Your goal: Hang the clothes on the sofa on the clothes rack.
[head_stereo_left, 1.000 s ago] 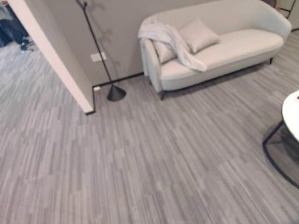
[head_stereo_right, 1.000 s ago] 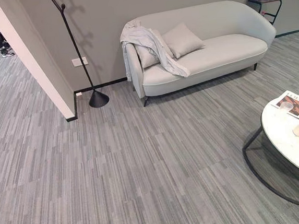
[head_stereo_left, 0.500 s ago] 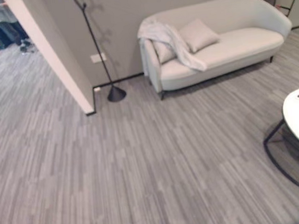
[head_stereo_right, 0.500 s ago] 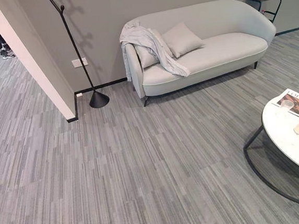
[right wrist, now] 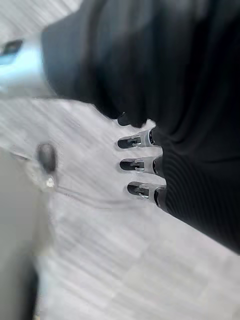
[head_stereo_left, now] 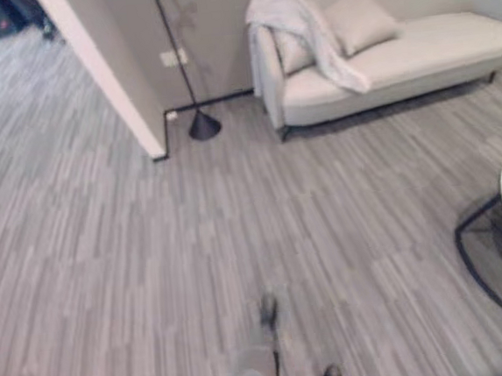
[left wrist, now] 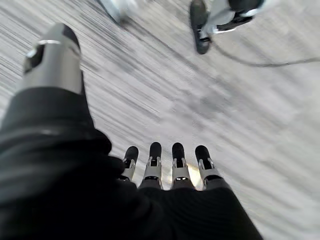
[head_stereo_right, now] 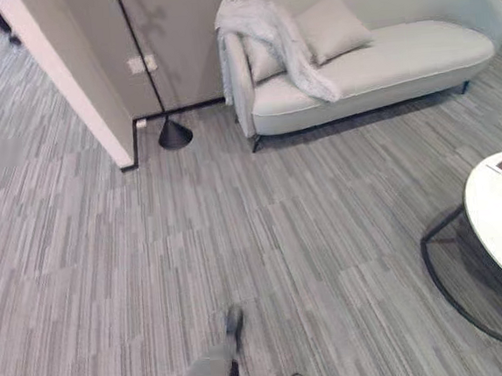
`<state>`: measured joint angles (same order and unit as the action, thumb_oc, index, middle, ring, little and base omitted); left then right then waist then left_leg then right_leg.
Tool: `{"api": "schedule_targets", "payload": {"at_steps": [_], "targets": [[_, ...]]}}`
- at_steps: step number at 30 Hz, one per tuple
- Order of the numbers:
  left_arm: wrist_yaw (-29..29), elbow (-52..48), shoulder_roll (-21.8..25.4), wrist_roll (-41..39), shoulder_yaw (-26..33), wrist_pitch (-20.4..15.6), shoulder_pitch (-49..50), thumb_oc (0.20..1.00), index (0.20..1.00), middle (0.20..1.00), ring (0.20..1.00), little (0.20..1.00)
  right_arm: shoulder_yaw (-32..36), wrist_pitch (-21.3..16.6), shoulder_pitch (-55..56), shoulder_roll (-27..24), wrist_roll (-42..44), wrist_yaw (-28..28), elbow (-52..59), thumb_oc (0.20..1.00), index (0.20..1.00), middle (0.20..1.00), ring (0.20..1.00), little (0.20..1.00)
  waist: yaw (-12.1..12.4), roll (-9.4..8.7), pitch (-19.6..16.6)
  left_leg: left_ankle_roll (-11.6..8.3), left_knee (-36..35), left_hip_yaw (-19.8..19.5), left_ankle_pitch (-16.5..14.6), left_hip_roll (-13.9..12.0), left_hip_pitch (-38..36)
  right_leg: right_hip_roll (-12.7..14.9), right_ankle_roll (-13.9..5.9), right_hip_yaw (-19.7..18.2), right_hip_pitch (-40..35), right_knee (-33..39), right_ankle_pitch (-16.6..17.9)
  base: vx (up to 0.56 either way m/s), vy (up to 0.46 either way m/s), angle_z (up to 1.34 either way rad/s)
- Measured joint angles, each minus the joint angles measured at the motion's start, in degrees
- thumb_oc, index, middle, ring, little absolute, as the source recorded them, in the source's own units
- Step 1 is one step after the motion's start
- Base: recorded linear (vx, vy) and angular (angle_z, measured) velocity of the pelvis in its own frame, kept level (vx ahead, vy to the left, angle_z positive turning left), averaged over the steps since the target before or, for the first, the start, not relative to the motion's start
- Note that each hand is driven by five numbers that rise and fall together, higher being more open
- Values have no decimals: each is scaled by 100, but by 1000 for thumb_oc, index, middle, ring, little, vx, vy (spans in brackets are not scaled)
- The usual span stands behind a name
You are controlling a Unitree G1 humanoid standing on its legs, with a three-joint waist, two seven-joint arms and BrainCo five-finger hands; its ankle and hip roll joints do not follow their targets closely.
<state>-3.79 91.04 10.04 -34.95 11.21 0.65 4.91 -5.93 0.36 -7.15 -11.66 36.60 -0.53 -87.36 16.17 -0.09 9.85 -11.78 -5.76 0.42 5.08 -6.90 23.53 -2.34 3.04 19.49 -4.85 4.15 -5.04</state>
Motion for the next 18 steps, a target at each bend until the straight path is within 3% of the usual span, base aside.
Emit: {"api": "schedule_targets", "payload": {"at_steps": [2, 4, 5, 6, 7, 8, 9, 10, 11, 12, 13, 14, 15, 16, 18], "targets": [[60, 56, 69, -5, 0, -7, -38, 1000, 1000, 1000, 1000, 1000, -267, -56, -360, 127, -146, -22, 94, 1000, 1000, 1000, 1000, 1000, 213, -129, 27, 45, 25, 117, -21, -89, 221, -5, -21, -251, -26, -245, -281, 1101, 468, -51], [129, 177, 250, -48, 367, -12, -224, 1000, 1000, 1000, 1000, 1000, -681, -86, -704, 419, -337, -31, 307, 1000, 1000, 1000, 1000, 1000, 490, -351, 51, 341, 325, 592, -172, -258, 255, 84, -255, -493, -220, -480, -614, 1178, 469, -72], [182, 204, 370, -204, 526, 17, -279, 1000, 1000, 1000, 1000, 1000, -852, -95, -671, 563, -448, 27, 388, 1000, 1000, 1000, 1000, 1000, 683, -591, 30, 565, 1429, 532, -313, -195, 373, 299, -272, -601, -200, -758, -814, 573, 247, -95], [235, 118, 500, -284, 492, 17, -204, 1000, 1000, 1000, 1000, 1000, -1130, -126, -538, 757, -532, 84, 531, 1000, 1000, 1000, 1000, 1000, 738, -894, -55, 840, 2702, 475, -531, 36, 415, 650, -433, -619, -274, -1135, -1108, 244, 130, -84], [252, -31, 511, -338, 328, -17, -13, 1000, 1000, 1000, 1000, 1000, -1229, -135, -425, 854, -625, 110, 481, 1000, 1000, 1000, 1000, 1000, 718, -860, -335, 951, 2837, 483, -739, 103, 131, 810, -574, -515, -244, -1844, -1398, 892, 519, -31], [286, -219, 552, -396, 236, -45, -202, 1000, 1000, 1000, 1000, 1000, -1326, -103, -260, 924, -743, 83, 543, 1000, 1000, 1000, 1000, 1000, 638, -1101, -367, 1383, 3015, 742, -936, 369, -11, 1446, -1077, -447, 180, -3568, -1629, 1006, 570, 14], [374, -683, 449, -413, 184, -48, -390, 1000, 1000, 1000, 1000, 1000, -1377, -44, -65, 919, -924, -20, 939, 1000, 1000, 1000, 1000, 1000, 452, -1040, -331, 1545, 3227, 674, -1173, 594, -140, 1574, -1320, -602, 415, -4592, -914, 1565, 806, 87], [435, -1154, 452, -446, -226, -121, -634, 1000, 1000, 1000, 1000, 1000, -1521, -35, 46, 903, -1111, -143, 1342, 1000, 1000, 1000, 1000, 1000, 228, -983, -316, 1687, 3251, 477, -1456, 825, -372, 1746, -1205, -788, 921, -5896, -165, 913, 411, 81], [443, -1165, 464, -447, -293, -121, -891, 1000, 1000, 1000, 1000, 1000, -1729, 46, 56, 912, -1214, -136, 1542, 1000, 1000, 1000, 1000, 1000, 189, -951, -326, 1746, 3099, 444, -1483, 898, -574, 1660, -1311, -944, 1183, -6115, -185, 557, 234, 58], [489, -1242, 424, -448, -588, -167, -1120, 1000, 1000, 1000, 1000, 1000, -1800, 53, -59, 922, -1352, -130, 1834, 1000, 1000, 1000, 1000, 1000, 81, -784, -299, 1861, 2818, 308, -1372, 960, -876, 1506, -1316, -903, 1532, -6264, -433, 593, 92, 45], [488, -1490, 324, -429, -704, -312, -1336, 1000, 1000, 1000, 1000, 1000, -1992, -107, -128, 871, -1457, -97, 2168, 1000, 1000, 1000, 1000, 1000, -380, -400, -356, 1838, 2429, 9, -1214, 905, -1341, 1194, -1024, -469, 1769, -5686, -597, 835, 88, 54], [581, -1785, 258, -431, -803, -318, -1240, 1000, 1000, 1000, 1000, 1000, -2202, -79, 24, 739, -1546, -67, 2526, 1000, 1000, 1000, 1000, 1000, -516, -92, -514, 1852, 2155, -376, -1172, 861, -1507, 965, -1027, -246, 1893, -5135, -774, 1213, 36, 131], [596, -2195, 208, -414, -957, -346, -1104, 1000, 1000, 1000, 1000, 1000, -2199, -177, 77, 654, -1583, -98, 2855, 1000, 1000, 1000, 1000, 1000, -874, 234, -576, 1784, 1601, -882, -1012, 787, -1920, 722, -482, 428, 1711, -3298, -866, 616, -57, 135], [594, -2203, 156, -381, -956, -413, -1271, 1000, 1000, 1000, 1000, 1000, -2044, -154, 200, 668, -1584, -81, 3036, 1000, 1000, 1000, 1000, 1000, -925, 271, -582, 1643, 1136, -1095, -912, 816, -2248, 643, -509, 599, 1653, -1885, -696, 651, -86, 149], [603, -2225, 123, -370, -946, -472, -1450, 1000, 1000, 1000, 1000, 1000, -1960, -83, 223, 629, -1581, -112, 3125, 1000, 1000, 1000, 1000, 1000, -935, 103, -584, 1609, 749, -1306, -880, 1083, -2551, 964, -809, 602, 1794, -413, -277, 496, -54, 127]]}}
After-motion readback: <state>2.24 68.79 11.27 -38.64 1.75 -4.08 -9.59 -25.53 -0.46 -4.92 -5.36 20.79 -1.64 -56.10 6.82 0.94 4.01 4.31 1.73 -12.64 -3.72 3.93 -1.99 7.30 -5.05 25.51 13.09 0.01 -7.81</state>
